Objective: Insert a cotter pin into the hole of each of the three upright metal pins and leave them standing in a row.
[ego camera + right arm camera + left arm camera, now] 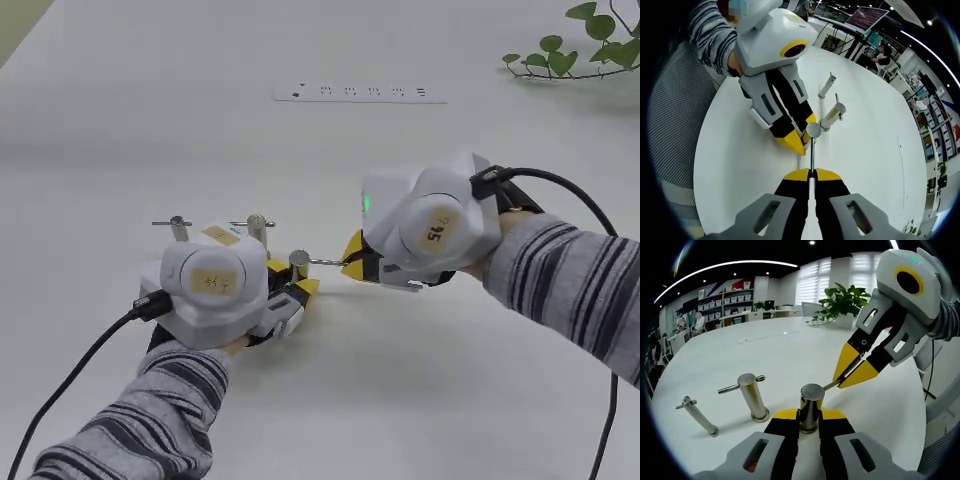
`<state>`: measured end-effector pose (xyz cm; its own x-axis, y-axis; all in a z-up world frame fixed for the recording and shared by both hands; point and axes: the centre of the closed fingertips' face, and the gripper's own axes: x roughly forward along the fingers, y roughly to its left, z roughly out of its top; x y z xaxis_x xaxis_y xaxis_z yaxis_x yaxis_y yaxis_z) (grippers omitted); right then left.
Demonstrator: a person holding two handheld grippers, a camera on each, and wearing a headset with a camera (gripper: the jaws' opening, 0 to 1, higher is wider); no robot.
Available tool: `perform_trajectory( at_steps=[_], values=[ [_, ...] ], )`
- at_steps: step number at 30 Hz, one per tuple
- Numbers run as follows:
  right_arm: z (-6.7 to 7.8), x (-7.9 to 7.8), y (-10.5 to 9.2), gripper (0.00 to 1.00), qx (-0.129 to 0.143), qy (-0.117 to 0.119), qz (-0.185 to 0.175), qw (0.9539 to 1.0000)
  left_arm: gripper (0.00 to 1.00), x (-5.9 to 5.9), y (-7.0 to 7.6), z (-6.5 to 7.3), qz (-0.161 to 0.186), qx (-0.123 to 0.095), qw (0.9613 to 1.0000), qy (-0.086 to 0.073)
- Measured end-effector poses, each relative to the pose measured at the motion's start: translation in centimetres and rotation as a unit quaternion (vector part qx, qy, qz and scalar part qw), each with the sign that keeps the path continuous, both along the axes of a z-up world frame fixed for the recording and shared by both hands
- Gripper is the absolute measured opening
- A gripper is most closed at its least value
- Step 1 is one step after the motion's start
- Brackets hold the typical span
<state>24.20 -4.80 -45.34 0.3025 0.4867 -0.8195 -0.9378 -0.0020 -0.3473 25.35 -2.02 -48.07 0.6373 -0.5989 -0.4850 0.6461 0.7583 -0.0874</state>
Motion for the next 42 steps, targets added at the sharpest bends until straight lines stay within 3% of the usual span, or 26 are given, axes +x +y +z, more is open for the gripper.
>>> perform_trajectory(
  at_steps=[2, 13, 26, 34, 37, 42],
  values=[
    [0.2, -0.1, 0.2, 0.0, 0.001, -0.005, 0.006, 1.0, 0.1, -0.1, -0.1, -0.1, -0.004, 0.013, 0.9999, -0.007],
    [0.5, -0.3, 1.0, 0.0, 0.015, 0.003, 0.005, 0.9999, 0.1, 0.1, 0.1, -0.4, 0.005, 0.02, 0.9997, -0.015],
    [0.6, -0.2, 2.0, 0.0, 0.02, -0.001, 0.015, 0.9997, 0.1, 0.1, 0.1, -0.6, 0.015, 0.019, 0.9996, -0.011],
    [0.8, -0.2, 2.7, 0.01, 0.04, 0.002, 0.014, 0.9991, 0.1, 0.2, 0.1, -0.7, 0.023, 0.016, 0.9996, -0.007],
    [0.9, -0.2, 2.5, 0.06, 0.043, 0.004, 0.011, 0.999, 0.1, 0.2, 0.1, -0.7, 0.028, 0.015, 0.9995, -0.006],
    [1.1, -0.2, 1.8, 0.04, 0.042, 0.004, 0.004, 0.9991, 0.1, 0.2, 0.1, -0.7, 0.032, 0.014, 0.9994, -0.005]
  ],
)
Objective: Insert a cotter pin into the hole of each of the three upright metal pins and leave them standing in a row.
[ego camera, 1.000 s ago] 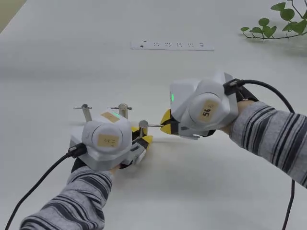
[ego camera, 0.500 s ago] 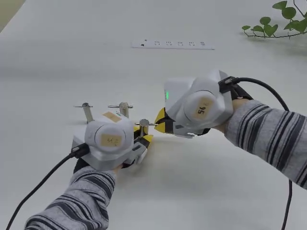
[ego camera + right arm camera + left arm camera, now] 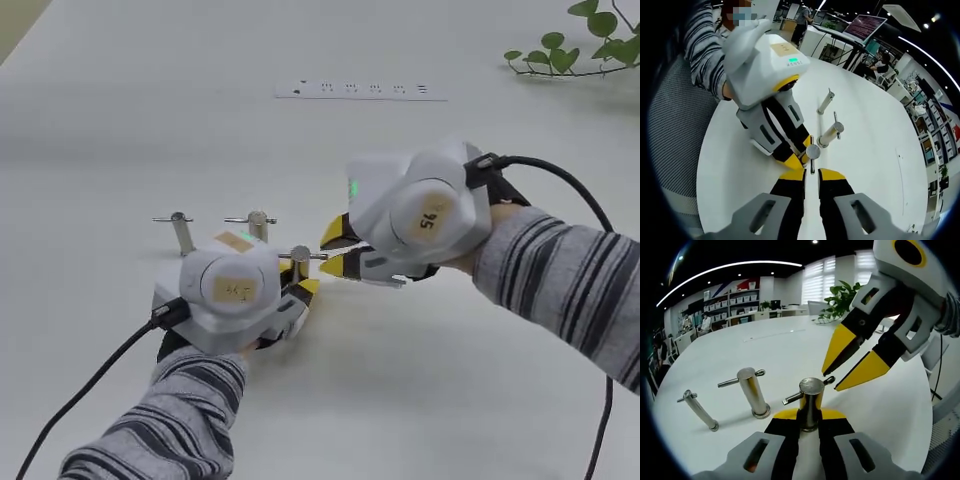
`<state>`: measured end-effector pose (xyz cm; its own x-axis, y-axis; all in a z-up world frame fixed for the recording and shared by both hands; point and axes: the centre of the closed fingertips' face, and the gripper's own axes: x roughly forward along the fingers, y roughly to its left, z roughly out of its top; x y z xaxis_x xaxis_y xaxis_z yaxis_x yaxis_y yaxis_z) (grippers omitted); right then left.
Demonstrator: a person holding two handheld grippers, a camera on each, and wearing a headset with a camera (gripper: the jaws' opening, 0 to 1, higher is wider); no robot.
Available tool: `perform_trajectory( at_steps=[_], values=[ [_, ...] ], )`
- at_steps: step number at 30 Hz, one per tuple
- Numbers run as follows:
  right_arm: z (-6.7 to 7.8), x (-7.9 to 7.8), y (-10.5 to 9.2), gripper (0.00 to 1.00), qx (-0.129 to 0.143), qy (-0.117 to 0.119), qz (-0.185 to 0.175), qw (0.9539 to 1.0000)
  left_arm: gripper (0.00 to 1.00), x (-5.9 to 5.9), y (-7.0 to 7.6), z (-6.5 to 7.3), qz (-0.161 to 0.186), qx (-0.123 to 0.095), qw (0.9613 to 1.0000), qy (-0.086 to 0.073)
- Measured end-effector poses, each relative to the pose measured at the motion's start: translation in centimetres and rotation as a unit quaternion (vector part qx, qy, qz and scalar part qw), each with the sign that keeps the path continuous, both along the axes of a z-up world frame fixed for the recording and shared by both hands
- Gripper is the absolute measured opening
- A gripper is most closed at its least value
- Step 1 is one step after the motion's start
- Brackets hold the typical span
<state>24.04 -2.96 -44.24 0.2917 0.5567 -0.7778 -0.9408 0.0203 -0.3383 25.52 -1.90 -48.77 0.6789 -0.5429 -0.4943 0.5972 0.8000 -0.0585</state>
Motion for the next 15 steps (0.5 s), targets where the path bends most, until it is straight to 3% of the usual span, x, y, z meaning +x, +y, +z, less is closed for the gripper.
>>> perform_trajectory(
  at_steps=[15],
  values=[
    [-0.13, 0.12, 0.42, 0.0, 0.007, 0.004, -0.003, 1.0, 0.1, 0.02, -0.01, -0.1, 0.006, -0.004, 1.0, 0.005]
  ],
)
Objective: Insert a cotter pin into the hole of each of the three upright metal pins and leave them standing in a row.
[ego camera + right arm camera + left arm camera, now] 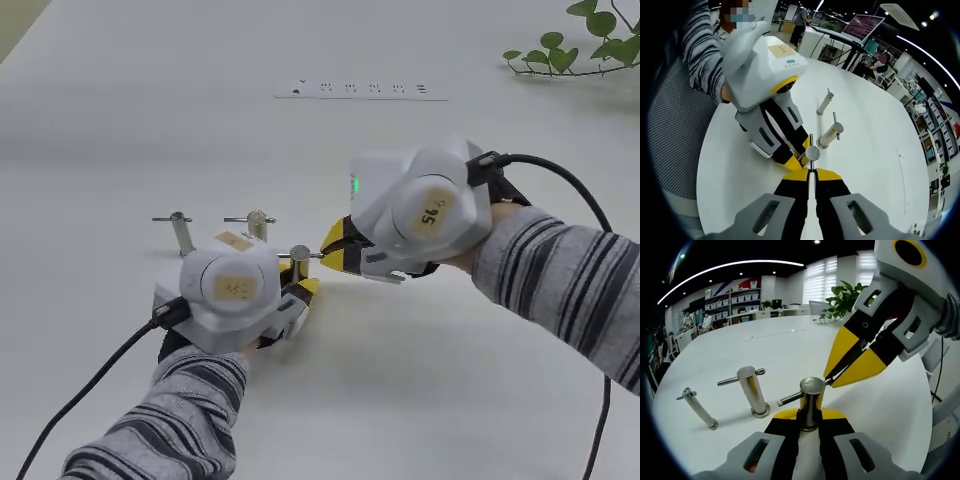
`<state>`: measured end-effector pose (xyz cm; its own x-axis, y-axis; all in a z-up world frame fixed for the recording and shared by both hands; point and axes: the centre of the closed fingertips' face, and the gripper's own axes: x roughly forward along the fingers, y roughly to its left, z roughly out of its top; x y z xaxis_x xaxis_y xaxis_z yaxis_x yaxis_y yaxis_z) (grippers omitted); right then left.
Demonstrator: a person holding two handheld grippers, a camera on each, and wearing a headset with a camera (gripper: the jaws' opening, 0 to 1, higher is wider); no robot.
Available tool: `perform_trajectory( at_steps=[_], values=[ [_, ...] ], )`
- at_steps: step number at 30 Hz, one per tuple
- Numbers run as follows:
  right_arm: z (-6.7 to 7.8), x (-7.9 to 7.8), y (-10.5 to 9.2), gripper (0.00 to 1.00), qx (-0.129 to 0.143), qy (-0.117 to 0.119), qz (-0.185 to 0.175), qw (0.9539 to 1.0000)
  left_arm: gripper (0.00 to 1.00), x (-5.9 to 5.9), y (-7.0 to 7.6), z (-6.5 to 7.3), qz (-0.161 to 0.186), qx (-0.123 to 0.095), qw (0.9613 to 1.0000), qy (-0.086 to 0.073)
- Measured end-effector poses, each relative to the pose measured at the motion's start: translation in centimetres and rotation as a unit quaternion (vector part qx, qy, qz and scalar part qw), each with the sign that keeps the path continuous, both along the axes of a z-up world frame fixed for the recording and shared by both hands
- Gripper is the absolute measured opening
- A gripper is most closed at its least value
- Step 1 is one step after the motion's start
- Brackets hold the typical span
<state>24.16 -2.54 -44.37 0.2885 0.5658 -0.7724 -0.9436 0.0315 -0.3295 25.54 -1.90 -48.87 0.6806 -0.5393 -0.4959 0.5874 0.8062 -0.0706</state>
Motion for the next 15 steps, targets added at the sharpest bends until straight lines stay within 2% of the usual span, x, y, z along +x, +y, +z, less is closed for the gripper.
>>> perform_trajectory(
  at_steps=[15],
  values=[
    [0.09, 0.03, 0.52, 0.0, 0.0, -0.004, 0.007, 1.0, 0.1, 0.01, -0.04, -0.05, 0.001, 0.003, 1.0, -0.001]
  ],
)
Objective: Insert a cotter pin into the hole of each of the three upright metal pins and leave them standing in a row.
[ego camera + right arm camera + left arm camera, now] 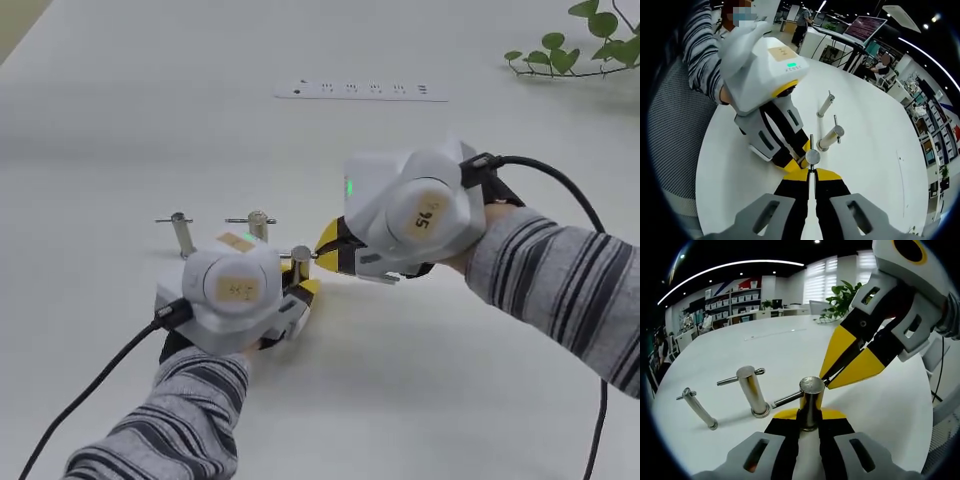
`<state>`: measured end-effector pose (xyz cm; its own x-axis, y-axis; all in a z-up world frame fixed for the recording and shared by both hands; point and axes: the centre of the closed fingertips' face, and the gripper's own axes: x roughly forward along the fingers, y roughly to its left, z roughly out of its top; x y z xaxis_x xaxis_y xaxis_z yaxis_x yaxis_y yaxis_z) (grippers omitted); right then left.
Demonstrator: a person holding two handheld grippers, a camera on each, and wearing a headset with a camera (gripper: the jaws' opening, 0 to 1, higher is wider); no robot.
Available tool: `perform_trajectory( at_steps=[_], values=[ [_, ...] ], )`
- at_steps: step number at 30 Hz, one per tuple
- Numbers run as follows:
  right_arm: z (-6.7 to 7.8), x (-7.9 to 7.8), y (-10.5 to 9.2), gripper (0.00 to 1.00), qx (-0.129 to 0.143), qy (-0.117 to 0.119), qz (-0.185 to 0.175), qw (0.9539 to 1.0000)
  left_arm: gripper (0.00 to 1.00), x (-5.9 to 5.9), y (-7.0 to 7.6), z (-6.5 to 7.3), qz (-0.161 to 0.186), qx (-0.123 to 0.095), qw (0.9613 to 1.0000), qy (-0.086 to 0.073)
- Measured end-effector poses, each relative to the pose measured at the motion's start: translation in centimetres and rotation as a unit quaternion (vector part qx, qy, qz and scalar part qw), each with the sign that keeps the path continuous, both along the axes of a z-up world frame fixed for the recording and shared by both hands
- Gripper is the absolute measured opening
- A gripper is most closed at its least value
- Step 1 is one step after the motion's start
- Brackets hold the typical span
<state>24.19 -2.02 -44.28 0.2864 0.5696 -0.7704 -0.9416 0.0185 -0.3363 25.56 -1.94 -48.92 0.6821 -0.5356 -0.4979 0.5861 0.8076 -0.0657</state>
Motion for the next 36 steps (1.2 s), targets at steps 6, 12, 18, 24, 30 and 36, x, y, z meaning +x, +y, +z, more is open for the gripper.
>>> perform_trajectory(
  at_steps=[6, 12, 18, 24, 30, 36],
  values=[
    [0.03, -0.03, 0.01, 0.0, 0.001, 0.001, 0.0, 1.0, 0.1, 0.03, -0.01, -0.01, 0.001, 0.0, 1.0, 0.001],
    [0.03, -0.05, 0.0, 0.0, 0.001, 0.002, 0.0, 1.0, 0.1, 0.04, -0.04, -0.04, -0.001, 0.003, 1.0, 0.002],
    [-0.11, -0.14, 0.11, 0.0, 0.003, 0.006, 0.0, 1.0, 0.1, 0.01, -0.11, -0.15, -0.005, 0.018, 0.9998, -0.006],
    [-0.14, -0.14, 0.24, 0.0, 0.008, 0.004, -0.004, 1.0, 0.11, 0.06, -0.08, -0.14, -0.003, 0.016, 0.9999, -0.005],
    [0.03, 0.02, 0.26, 0.03, 0.018, 0.006, -0.016, 0.9997, 0.2, -0.01, -0.06, -0.1, 0.0, 0.014, 0.9999, -0.003],
    [0.44, -0.27, 0.78, 0.12, 0.069, 0.069, -0.057, 0.9936, 0.29, -0.39, 0.04, 0.08, -0.009, 0.015, 0.9998, -0.002]
  ],
)
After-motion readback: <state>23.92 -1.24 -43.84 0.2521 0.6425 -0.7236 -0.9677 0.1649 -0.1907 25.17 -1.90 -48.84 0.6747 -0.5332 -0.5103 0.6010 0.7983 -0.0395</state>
